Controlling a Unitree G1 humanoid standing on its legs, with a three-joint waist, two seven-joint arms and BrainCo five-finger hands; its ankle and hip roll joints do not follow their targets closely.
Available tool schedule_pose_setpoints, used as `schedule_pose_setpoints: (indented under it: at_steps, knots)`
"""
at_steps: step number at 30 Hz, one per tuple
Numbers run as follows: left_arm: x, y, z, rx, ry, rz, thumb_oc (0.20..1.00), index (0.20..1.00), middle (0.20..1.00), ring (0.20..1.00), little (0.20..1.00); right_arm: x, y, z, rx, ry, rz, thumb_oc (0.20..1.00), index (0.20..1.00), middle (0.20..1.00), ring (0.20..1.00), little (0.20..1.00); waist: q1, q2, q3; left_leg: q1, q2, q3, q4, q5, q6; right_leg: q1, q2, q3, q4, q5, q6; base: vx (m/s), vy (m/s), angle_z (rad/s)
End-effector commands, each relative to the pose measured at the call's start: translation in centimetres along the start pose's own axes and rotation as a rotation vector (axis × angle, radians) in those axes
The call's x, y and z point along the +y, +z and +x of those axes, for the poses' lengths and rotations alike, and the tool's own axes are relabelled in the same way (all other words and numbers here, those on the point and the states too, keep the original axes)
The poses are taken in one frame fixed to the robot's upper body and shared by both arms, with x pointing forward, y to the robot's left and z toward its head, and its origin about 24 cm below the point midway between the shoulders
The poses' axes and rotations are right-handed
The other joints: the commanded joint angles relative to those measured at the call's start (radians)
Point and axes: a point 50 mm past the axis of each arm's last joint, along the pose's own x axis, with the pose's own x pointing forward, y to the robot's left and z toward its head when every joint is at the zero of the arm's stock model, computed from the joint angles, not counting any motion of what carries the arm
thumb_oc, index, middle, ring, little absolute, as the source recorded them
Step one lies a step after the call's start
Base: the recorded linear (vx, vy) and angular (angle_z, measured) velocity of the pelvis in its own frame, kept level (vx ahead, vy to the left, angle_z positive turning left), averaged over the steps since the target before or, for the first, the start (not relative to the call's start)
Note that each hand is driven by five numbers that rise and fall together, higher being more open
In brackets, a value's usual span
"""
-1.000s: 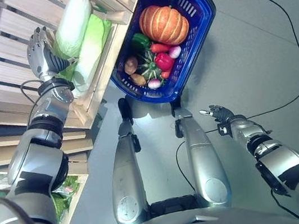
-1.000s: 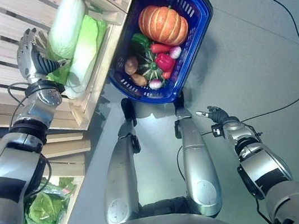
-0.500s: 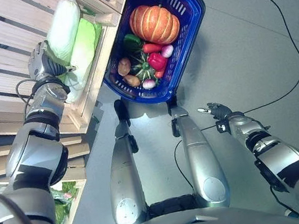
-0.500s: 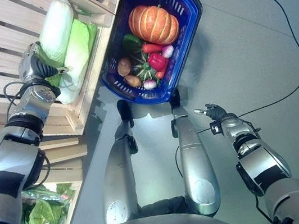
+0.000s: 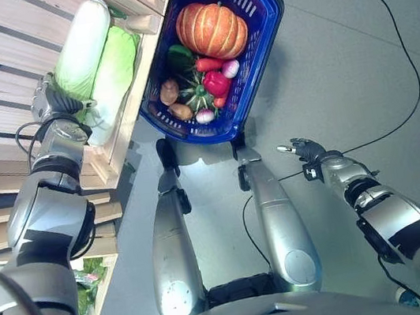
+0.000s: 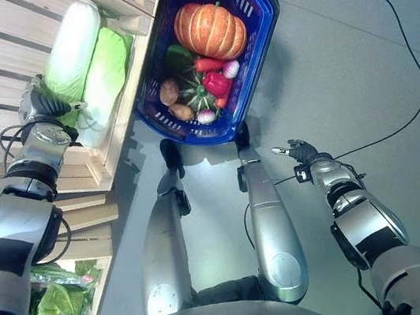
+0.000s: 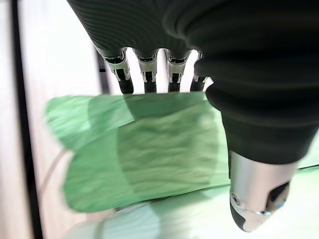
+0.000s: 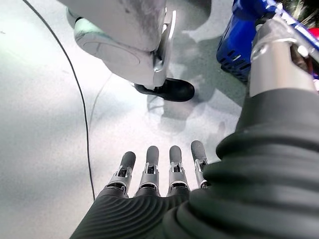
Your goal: Pick up fruits and vegetables into the basket
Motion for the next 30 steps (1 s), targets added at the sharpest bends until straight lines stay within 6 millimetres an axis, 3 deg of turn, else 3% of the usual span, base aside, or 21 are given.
schedule_pose_setpoints:
  at_steps: [1, 16, 17, 19, 30]
  knots:
    - [0.6, -2.3, 0.0, 0.113, 0.015, -0.045, 1.0, 1.0, 1.0, 1.0, 1.0, -1.0, -2.0, -0.4, 0.064, -0.016, -0.011, 1.0, 1.0, 1.0, 1.0, 1.0, 0.015, -0.032, -0.029, -0.071, -0.031, 0.001, 0.099, -0.066, 0.009, -0.001, 0.028, 0.0, -0.014, 0.006, 0.016, 0.0, 0.0, 0.0]
    - [-0.1, -2.1, -0.2, 0.118, -0.027, 0.003, 1.0, 1.0, 1.0, 1.0, 1.0, -0.9, -1.5, -0.3, 0.052, -0.011, -0.009, 1.0, 1.0, 1.0, 1.0, 1.0, 0.014, -0.042, -0.029, -0.086, -0.035, 0.0, 0.094, -0.065, 0.009, -0.015, 0.033, 0.002, -0.025, 0.015, 0.019, 0.0, 0.0, 0.0]
    - [-0.2, -2.1, -0.2, 0.114, -0.034, 0.012, 0.95, 0.95, 0.95, 0.95, 0.95, -0.9, -1.4, -0.3, 0.051, -0.011, -0.01, 1.0, 1.0, 1.0, 1.0, 1.0, 0.014, -0.042, -0.029, -0.087, -0.035, 0.0, 0.094, -0.065, 0.009, -0.016, 0.034, 0.002, -0.025, 0.016, 0.019, 0.0, 0.0, 0.0]
    - [-0.4, -1.8, -0.2, 0.097, -0.052, 0.032, 0.2, 0.2, 0.2, 0.2, 0.2, -1.0, -1.3, -0.3, 0.05, -0.012, -0.009, 1.0, 1.0, 1.0, 1.0, 1.0, 0.013, -0.042, -0.029, -0.091, -0.036, 0.001, 0.096, -0.064, 0.009, -0.02, 0.034, 0.002, -0.026, 0.018, 0.02, 0.0, 0.0, 0.0]
    - [-1.1, -1.2, -0.4, 0.075, -0.1, 0.04, 0.2, 0.2, 0.2, 0.2, 0.2, -1.0, -0.7, -0.2, 0.038, -0.008, -0.014, 1.0, 1.0, 1.0, 1.0, 1.0, 0.01, -0.043, -0.029, -0.102, -0.036, 0.003, 0.095, -0.062, 0.009, -0.031, 0.035, 0.003, -0.028, 0.022, 0.021, 0.0, 0.0, 0.0]
